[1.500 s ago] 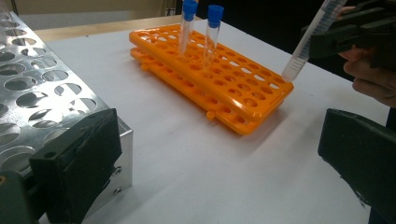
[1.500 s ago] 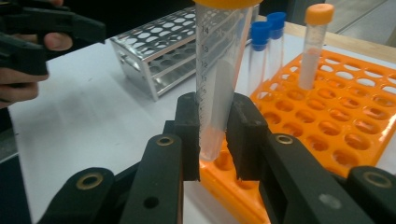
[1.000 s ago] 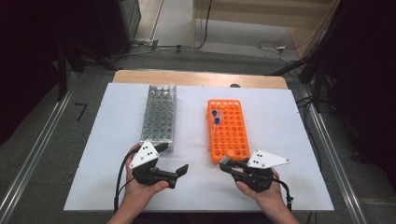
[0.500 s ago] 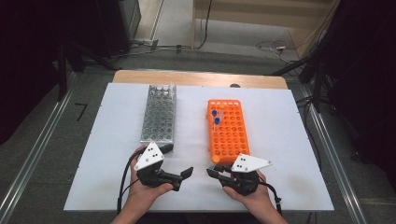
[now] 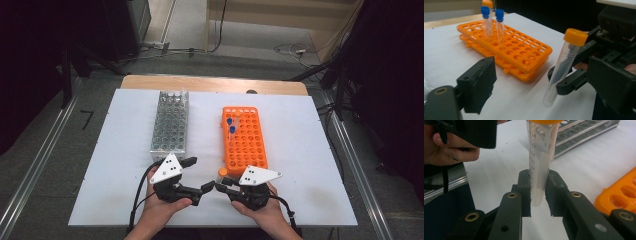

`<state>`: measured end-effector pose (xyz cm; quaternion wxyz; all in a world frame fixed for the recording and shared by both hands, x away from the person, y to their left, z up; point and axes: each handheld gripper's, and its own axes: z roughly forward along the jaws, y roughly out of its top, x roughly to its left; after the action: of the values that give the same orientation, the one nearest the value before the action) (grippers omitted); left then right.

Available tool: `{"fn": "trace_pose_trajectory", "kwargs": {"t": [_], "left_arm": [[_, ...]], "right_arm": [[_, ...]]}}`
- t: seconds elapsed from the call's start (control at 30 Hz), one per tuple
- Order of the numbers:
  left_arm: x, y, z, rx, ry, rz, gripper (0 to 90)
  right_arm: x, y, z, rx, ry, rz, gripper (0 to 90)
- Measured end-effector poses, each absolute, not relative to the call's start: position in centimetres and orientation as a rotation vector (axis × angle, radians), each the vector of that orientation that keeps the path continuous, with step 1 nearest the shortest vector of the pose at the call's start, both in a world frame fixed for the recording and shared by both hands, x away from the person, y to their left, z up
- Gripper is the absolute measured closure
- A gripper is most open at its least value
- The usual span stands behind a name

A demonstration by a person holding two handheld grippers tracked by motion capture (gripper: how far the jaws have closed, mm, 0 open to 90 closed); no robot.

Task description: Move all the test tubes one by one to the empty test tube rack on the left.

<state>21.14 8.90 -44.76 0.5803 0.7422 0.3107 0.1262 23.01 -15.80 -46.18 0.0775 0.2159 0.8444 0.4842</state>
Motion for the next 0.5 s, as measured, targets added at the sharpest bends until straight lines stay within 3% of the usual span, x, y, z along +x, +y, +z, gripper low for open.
{"fn": "trace_pose_trajectory", "kwargs": {"t": [0.13,0.5], "left_arm": [[21.1,8.4,-44.7,1.741,0.689,0.278,21.5],[20.8,7.6,-44.6,1.779,0.615,0.26,59.3]], "right_arm": [[22.9,-15.4,-46.2,0.635,2.541,1.45,73.0],[22.3,-14.1,-46.4,0.581,2.582,1.444,73.0]]}}
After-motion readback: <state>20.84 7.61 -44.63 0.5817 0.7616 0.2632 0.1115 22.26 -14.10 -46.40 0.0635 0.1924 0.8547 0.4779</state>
